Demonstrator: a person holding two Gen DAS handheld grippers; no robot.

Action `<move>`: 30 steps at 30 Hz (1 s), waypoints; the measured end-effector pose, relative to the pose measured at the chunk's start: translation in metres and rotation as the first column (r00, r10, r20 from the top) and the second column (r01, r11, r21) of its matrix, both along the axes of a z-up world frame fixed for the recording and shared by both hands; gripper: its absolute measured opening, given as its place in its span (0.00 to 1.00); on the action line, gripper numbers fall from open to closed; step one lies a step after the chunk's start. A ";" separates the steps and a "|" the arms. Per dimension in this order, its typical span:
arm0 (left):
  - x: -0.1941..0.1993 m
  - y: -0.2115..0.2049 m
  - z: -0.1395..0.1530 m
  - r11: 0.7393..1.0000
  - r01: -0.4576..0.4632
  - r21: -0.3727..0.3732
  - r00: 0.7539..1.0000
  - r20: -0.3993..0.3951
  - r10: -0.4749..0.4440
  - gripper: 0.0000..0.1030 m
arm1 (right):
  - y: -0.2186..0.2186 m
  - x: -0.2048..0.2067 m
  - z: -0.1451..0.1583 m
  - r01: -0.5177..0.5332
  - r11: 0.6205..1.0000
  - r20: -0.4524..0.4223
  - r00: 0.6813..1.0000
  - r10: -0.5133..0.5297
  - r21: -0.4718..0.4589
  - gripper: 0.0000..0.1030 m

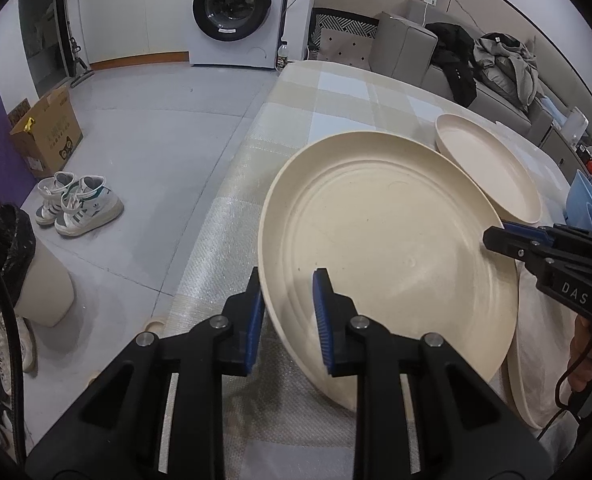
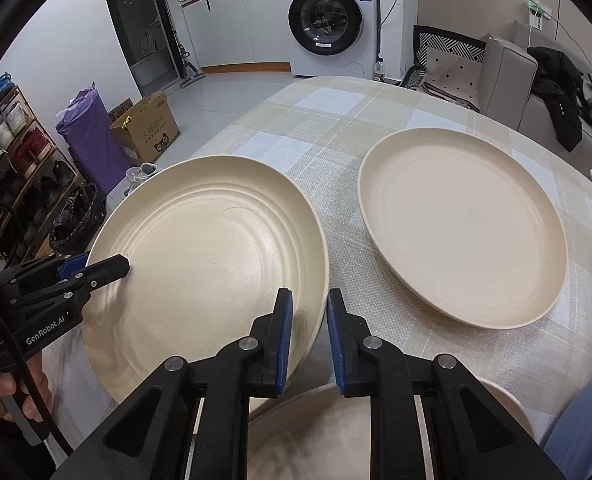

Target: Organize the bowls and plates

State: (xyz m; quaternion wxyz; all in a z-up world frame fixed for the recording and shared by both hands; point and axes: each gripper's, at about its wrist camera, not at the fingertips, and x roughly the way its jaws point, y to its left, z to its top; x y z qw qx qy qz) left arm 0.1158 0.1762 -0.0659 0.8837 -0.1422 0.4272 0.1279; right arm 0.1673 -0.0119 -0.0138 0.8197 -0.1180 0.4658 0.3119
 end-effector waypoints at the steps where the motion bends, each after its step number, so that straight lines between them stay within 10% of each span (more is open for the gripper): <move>1: -0.002 0.000 0.001 1.000 0.000 0.000 1.000 0.003 0.000 0.20 | -0.001 -0.001 0.001 0.001 1.000 0.002 1.000 -0.001 0.002 0.18; 30: -0.061 -0.060 0.088 0.991 0.101 0.085 0.985 0.129 -0.111 0.20 | -0.060 -0.065 0.084 0.069 0.996 0.128 0.989 -0.077 0.062 0.18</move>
